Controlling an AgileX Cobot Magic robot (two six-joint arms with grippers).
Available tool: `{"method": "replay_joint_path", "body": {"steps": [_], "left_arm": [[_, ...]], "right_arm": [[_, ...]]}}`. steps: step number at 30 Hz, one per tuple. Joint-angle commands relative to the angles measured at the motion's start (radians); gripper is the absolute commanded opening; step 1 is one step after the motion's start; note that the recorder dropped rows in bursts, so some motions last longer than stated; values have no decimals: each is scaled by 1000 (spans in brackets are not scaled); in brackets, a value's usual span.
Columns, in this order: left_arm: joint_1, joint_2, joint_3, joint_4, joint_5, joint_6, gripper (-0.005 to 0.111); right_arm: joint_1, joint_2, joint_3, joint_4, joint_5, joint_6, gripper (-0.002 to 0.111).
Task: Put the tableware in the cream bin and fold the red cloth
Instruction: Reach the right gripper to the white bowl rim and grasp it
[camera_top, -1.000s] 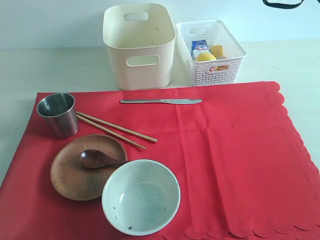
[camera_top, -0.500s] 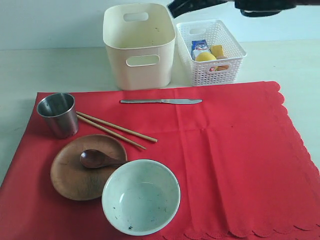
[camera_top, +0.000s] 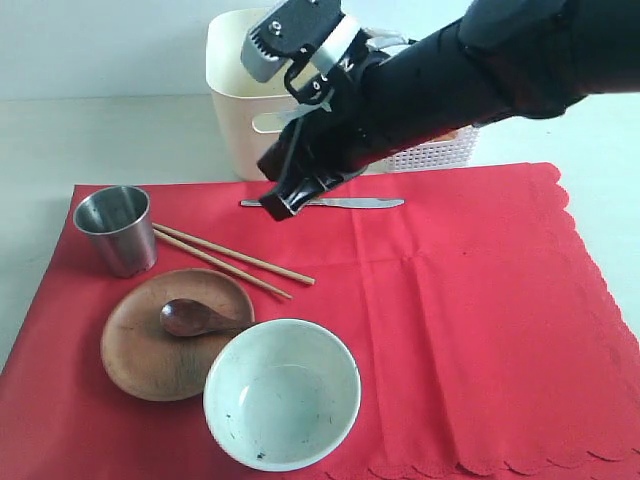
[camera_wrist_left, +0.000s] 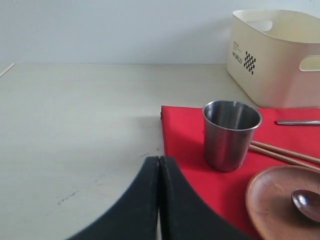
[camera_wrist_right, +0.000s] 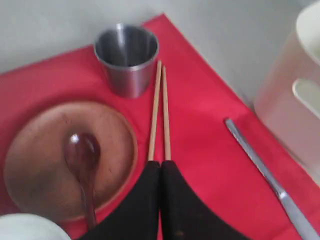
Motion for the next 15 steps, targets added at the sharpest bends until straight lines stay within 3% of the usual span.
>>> {"method": "replay_joint_path", "body": {"steps": [1, 5, 15], "left_arm": [[2, -6, 3, 7, -5, -2, 0], [2, -6, 3, 7, -5, -2, 0], [2, -6, 3, 7, -5, -2, 0]], "right_arm": [[-31, 72, -125, -529, 134, 468, 0], [-31, 106, -166, -687, 45, 685, 0], [-31, 167, -175, -711, -47, 707, 0]]}}
